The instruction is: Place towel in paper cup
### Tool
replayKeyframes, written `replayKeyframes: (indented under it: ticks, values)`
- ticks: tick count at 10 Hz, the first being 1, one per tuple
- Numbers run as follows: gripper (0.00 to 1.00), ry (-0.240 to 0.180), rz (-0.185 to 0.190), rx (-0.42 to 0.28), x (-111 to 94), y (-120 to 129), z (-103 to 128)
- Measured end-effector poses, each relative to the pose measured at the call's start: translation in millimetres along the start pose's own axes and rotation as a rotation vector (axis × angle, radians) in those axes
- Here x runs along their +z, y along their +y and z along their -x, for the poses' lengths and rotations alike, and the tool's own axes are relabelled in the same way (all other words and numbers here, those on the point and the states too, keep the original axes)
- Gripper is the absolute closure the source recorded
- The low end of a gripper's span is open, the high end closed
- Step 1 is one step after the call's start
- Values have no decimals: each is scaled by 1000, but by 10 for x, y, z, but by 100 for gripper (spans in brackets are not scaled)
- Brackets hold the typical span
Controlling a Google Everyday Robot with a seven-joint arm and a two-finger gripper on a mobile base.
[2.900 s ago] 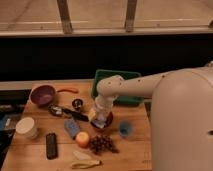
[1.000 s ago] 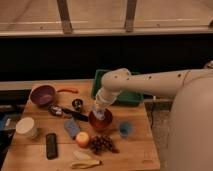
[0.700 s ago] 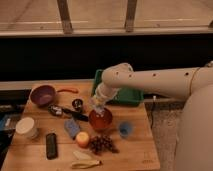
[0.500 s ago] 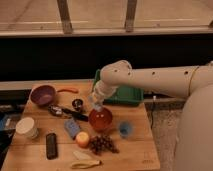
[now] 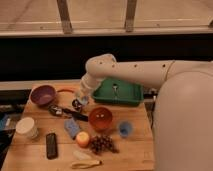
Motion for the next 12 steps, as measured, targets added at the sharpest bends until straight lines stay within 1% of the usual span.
replayKeyframes:
  ticks: [2,4,5,9,10,12]
  values:
    - [100,13,94,-107,215,357,347]
    - [100,19,160,-188,312,641,522]
    - [100,17,167,-196,316,668,545]
    - [100,20,163,-200,323,667,535]
    - [100,24,159,-217,355,692,536]
    - [100,33,151,-283,482,948,560]
